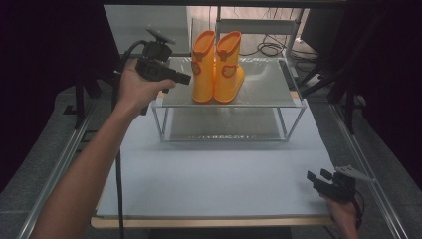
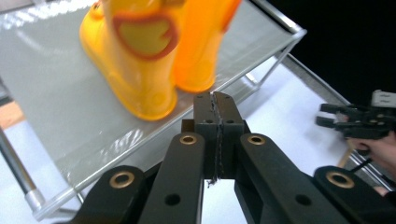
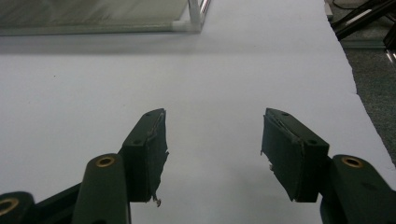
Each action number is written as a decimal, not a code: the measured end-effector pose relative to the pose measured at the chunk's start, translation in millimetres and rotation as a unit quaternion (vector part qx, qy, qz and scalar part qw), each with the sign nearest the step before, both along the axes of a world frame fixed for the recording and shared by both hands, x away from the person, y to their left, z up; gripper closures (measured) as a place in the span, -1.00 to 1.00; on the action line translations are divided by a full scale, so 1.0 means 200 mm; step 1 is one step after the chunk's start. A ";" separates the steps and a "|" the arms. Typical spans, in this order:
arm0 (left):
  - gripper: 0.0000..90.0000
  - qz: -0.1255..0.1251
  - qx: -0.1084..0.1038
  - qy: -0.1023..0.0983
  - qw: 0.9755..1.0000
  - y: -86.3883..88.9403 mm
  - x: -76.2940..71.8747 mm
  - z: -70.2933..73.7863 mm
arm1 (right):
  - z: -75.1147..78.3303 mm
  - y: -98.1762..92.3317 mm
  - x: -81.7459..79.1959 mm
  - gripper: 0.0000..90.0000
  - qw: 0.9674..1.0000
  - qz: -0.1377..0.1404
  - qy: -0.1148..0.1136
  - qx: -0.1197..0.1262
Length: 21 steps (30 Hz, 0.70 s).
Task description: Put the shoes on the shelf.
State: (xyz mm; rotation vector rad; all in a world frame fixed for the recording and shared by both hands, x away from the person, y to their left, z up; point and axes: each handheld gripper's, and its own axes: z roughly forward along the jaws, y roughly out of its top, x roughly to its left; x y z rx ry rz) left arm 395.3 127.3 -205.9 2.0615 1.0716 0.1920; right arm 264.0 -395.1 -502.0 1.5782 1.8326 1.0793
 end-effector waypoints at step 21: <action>1.00 0.071 -0.008 0.051 0.996 0.07 0.23 -0.49 | -0.01 -0.02 0.00 -0.12 1.000 -0.007 0.000 0.001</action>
